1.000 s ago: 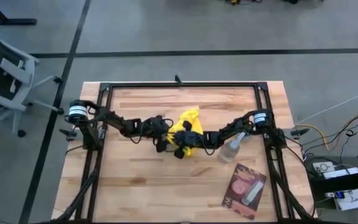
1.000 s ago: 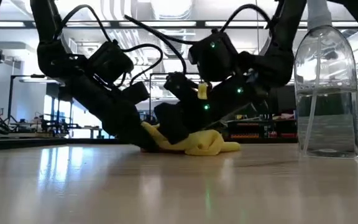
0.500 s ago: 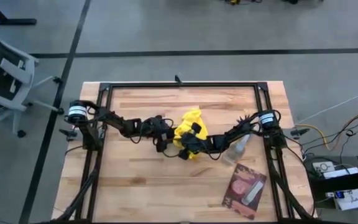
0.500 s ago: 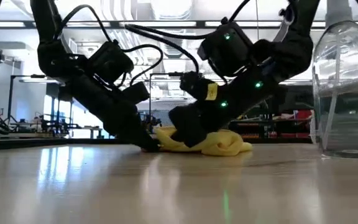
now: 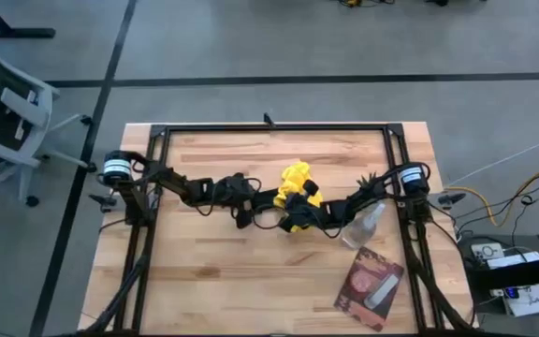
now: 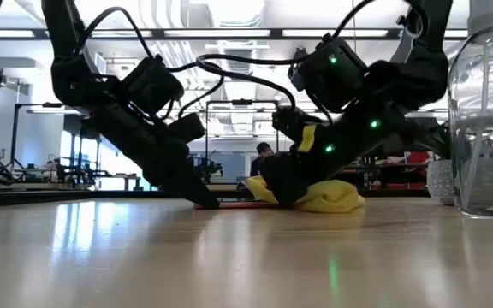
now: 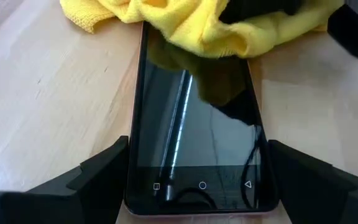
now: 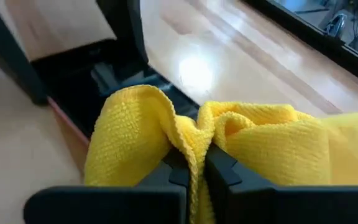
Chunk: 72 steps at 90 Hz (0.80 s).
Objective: Apply microfiber cloth
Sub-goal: Wipe the front of the pink cellphone with a microfiber cloth
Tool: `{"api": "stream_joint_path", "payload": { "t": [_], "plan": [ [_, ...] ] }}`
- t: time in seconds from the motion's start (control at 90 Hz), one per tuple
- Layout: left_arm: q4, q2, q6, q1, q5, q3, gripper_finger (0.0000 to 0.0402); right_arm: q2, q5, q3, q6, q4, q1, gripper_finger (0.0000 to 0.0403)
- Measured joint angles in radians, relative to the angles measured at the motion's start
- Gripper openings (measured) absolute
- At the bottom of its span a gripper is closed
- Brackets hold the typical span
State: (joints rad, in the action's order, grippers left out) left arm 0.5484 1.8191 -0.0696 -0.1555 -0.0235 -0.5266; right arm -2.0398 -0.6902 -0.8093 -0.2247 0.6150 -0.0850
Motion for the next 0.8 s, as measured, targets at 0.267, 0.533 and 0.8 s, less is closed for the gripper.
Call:
{"api": "stream_joint_path", "payload": {
  "t": [0.267,0.533,0.8],
  "plan": [
    [-0.036,-0.012,-0.002,0.0,-0.003,-0.001,0.0324,-0.135,0.041,-0.101,0.0,0.184,0.007,0.0],
    [-0.159,-0.07,-0.002,0.0,-0.014,-0.003,0.0323,-0.209,0.091,-0.257,0.061,0.165,0.017,0.0],
    [-0.207,-0.131,-0.012,-0.005,-0.021,0.031,0.0323,-0.206,0.055,-0.212,-0.064,0.165,0.094,0.0]
  ]
}}
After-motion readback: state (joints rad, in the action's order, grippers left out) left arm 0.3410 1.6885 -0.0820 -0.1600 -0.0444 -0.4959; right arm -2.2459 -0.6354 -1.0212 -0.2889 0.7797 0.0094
